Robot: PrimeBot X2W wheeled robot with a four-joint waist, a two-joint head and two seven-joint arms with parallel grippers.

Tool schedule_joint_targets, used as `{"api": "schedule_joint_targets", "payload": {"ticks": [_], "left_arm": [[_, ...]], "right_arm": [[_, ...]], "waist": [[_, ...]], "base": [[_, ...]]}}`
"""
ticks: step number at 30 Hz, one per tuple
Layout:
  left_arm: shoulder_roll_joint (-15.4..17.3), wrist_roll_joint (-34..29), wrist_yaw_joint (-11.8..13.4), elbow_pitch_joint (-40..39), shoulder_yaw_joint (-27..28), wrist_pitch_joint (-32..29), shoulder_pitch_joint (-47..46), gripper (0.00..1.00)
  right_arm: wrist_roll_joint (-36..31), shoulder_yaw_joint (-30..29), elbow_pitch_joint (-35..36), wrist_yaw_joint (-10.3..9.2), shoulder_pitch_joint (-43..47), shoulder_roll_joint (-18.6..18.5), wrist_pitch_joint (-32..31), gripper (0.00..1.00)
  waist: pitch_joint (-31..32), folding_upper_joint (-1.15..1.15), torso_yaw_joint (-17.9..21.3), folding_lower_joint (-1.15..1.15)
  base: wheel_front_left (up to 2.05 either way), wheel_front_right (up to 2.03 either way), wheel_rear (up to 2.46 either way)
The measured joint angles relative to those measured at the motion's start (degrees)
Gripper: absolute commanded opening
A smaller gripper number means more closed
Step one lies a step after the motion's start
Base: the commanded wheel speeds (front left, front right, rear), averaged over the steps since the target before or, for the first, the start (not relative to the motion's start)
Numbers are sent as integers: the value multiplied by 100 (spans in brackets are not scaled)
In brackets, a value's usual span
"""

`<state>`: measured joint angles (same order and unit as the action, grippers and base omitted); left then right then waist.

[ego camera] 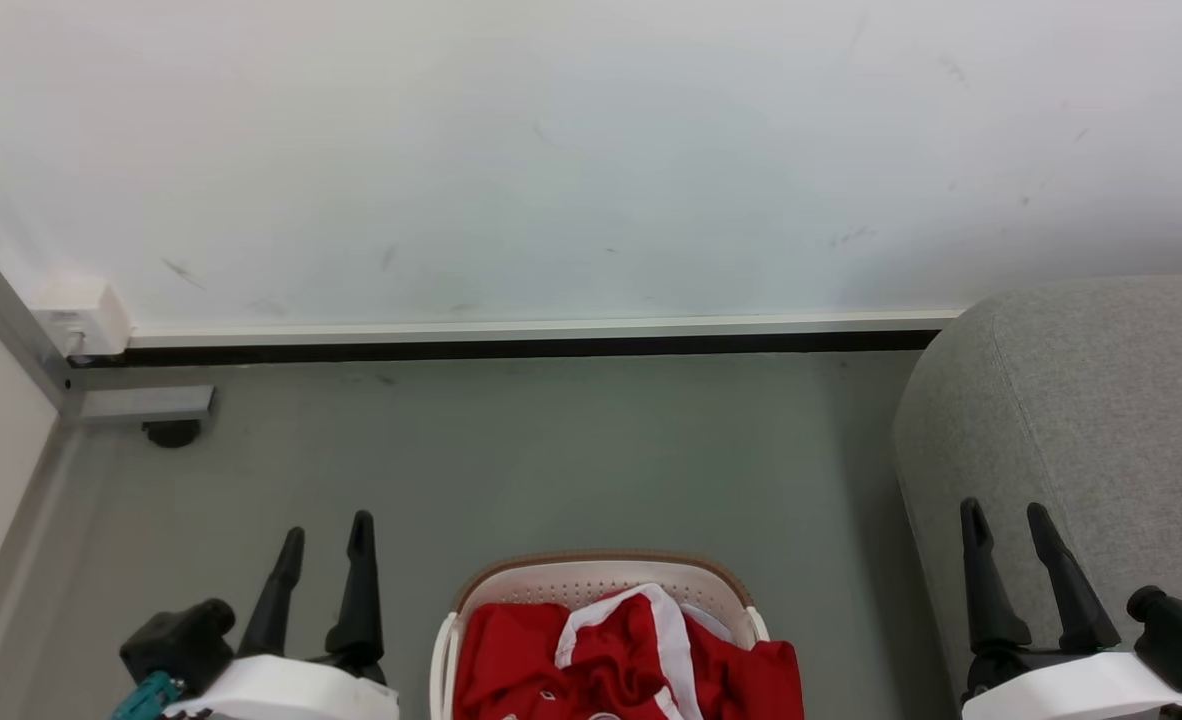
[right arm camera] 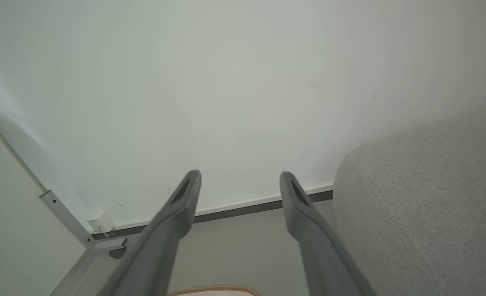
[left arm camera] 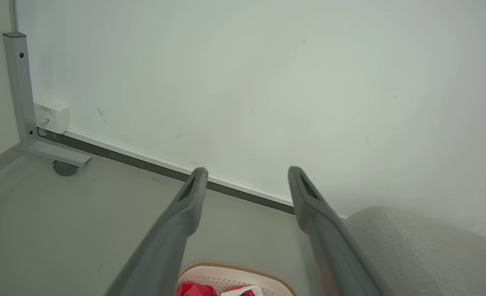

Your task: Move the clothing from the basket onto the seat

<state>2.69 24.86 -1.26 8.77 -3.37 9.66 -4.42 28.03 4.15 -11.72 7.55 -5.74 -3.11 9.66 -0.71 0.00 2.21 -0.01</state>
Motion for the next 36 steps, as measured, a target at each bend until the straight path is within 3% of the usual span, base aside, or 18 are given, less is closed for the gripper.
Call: {"api": "schedule_joint_targets", "payload": {"ticks": [21,36], "left_arm": [[-3,-987,-56,-2,-76,261,-34,100],[-3,-1324,-48,32,-189,413,-80,100]], "right_arm": [[-896,-3,23,0,-14,29,266,100],[-1427,104,47,0,-63,29,412,100]], "waist": [[-1,0,61,0],[3,0,87,0]], "base": [[0,0,0],[0,0,0]]}}
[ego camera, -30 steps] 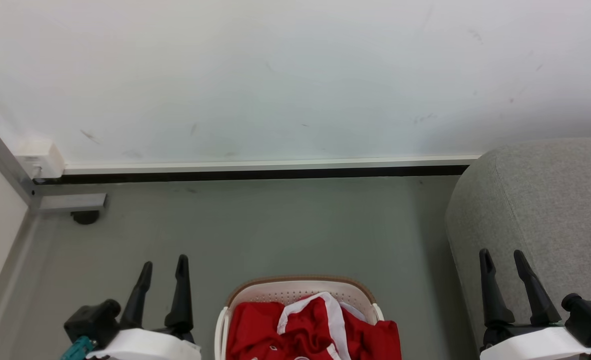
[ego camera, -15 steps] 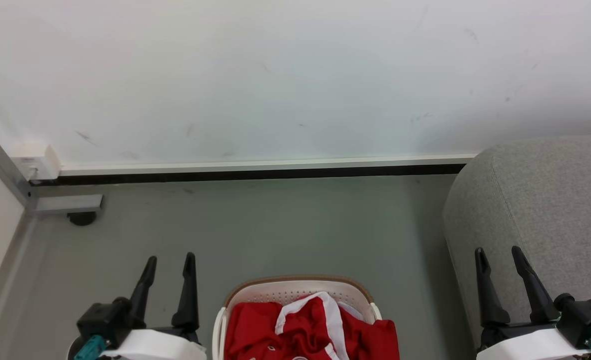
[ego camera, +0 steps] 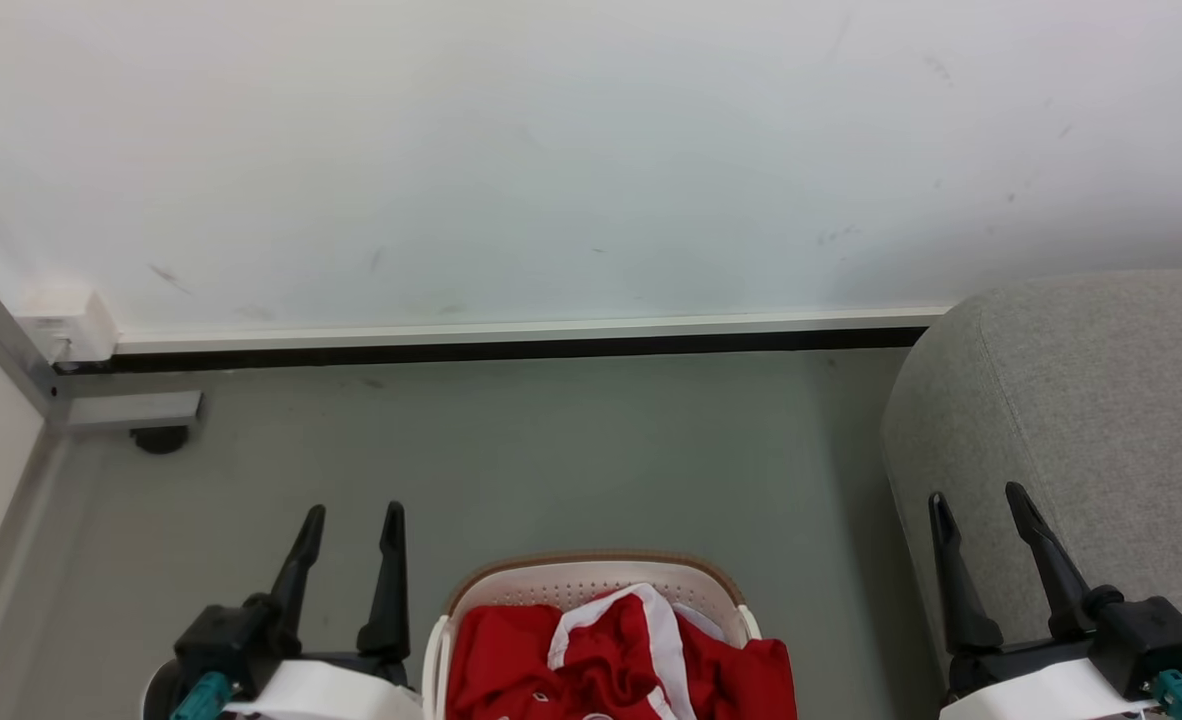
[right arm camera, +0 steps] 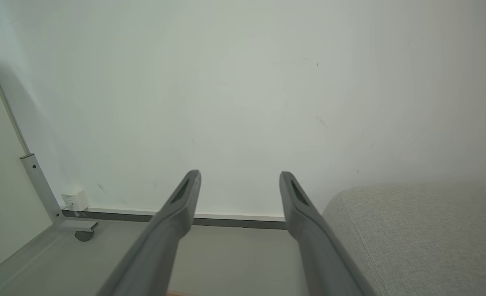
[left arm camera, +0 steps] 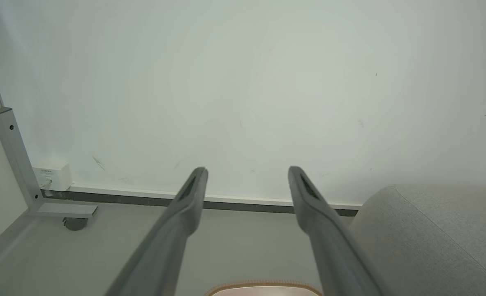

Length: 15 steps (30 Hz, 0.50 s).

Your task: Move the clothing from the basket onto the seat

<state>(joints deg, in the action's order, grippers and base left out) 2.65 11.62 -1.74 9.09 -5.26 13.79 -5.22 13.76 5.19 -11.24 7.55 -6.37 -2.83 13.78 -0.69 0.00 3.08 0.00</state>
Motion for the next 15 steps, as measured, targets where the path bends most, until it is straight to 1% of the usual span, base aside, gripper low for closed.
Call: {"api": "schedule_joint_targets", "payload": {"ticks": [11,15], "left_arm": [[2,-167,-4,121,-59,129,-42,100],[2,-161,-9,154,-58,133,-62,100]], "right_arm": [[-365,43,13,0,-21,-1,126,100],[-367,38,14,0,-24,-1,126,100]], "waist": [[-9,0,29,1],[-11,0,26,1]], "base": [[0,0,0],[0,0,0]]}}
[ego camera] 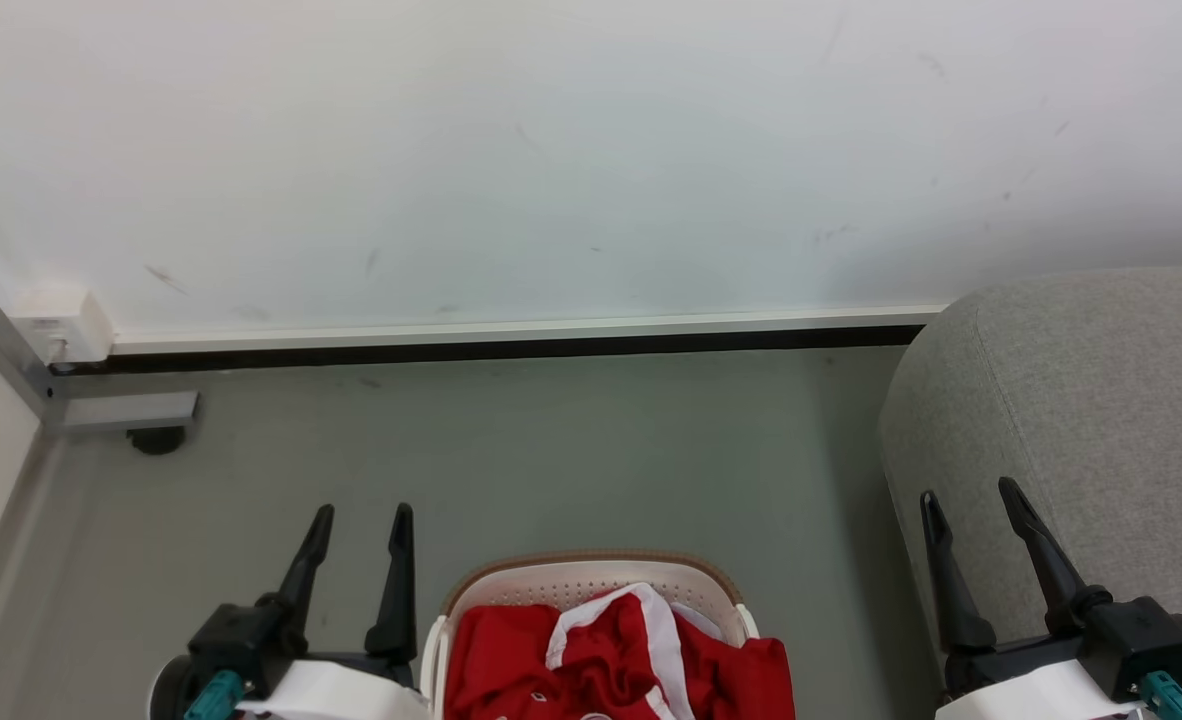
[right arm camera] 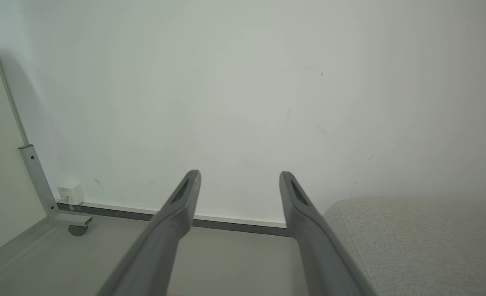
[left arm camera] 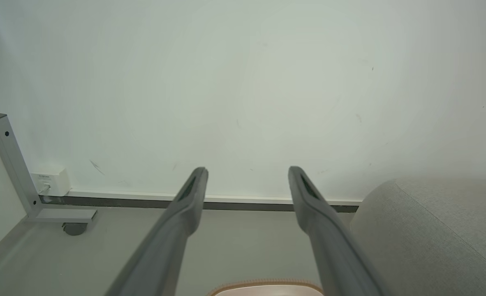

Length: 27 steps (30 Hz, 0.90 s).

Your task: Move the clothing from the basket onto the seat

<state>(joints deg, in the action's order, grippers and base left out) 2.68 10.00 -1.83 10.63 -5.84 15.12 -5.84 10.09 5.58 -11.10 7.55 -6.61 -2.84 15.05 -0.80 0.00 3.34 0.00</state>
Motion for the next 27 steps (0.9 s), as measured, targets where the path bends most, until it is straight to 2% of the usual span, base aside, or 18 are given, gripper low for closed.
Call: {"api": "schedule_joint_targets", "payload": {"ticks": [27], "left_arm": [[0,62,-67,64,-16,0,-29,100]], "right_arm": [[55,30,-4,0,-33,0,0,100]], "waist": [[-118,0,67,0]], "base": [[0,0,0]]}}
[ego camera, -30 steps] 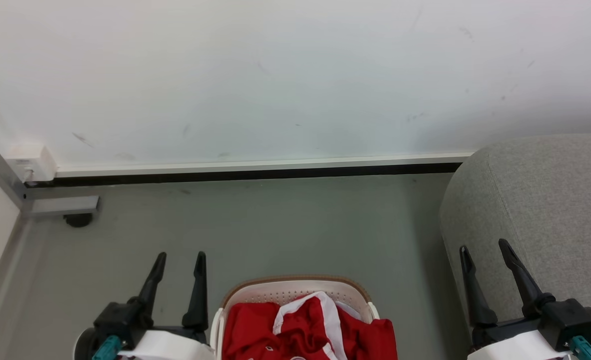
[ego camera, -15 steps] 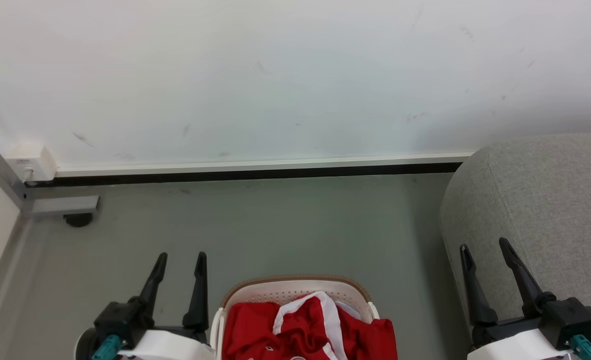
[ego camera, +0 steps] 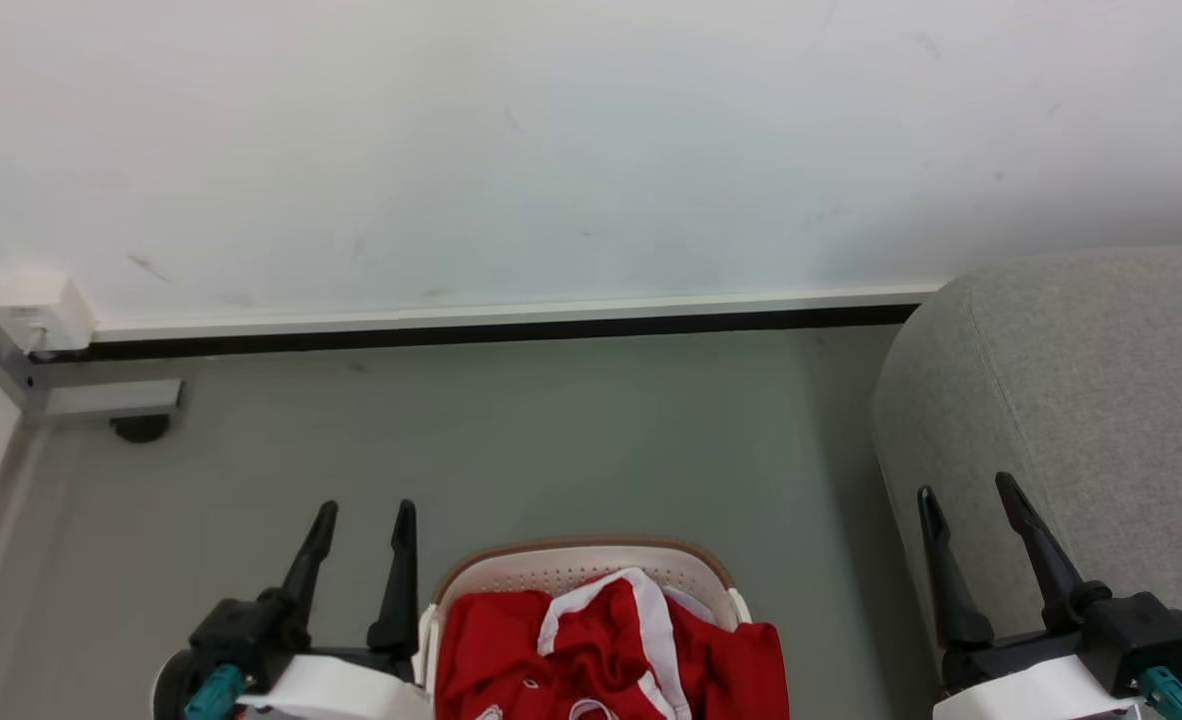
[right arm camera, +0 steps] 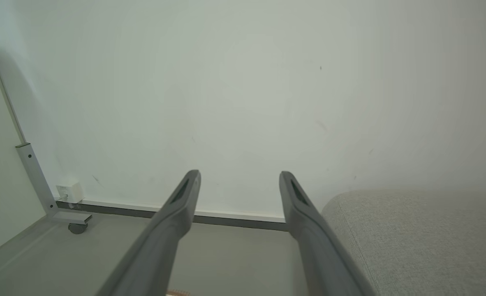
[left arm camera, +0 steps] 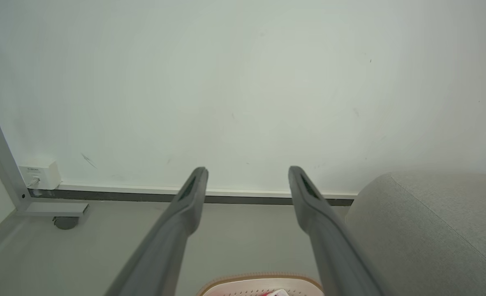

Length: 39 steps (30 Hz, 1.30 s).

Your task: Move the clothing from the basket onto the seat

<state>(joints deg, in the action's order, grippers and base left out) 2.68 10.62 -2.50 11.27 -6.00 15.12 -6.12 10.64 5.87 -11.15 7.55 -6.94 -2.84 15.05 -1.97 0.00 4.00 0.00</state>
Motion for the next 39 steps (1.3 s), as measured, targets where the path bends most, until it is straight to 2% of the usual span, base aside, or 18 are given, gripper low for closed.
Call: {"api": "schedule_joint_targets", "payload": {"ticks": [12,19,25,32,39], "left_arm": [[0,-69,-49,190,-43,1,-432,100],[5,-313,-121,646,-47,1,-909,100],[121,-426,-283,1417,-181,0,-1387,100],[424,-668,-403,2554,-491,-1,-2061,100],[808,-843,-465,3847,-987,-464,-2765,100]], "right_arm": [[132,-67,131,0,-290,-1,0,100],[198,-122,220,0,-519,-2,0,100],[256,-211,321,0,-731,-3,1,100],[403,-182,394,0,-969,-3,1,100],[715,-105,456,0,-1183,-2,0,100]], "waist": [[-634,0,255,0],[-1191,0,504,0],[-1670,0,748,-1],[-2183,0,1063,-1],[-2669,0,1442,-1]], "base": [[0,0,0],[0,0,0],[0,0,0],[0,0,0],[0,0,0]]}}
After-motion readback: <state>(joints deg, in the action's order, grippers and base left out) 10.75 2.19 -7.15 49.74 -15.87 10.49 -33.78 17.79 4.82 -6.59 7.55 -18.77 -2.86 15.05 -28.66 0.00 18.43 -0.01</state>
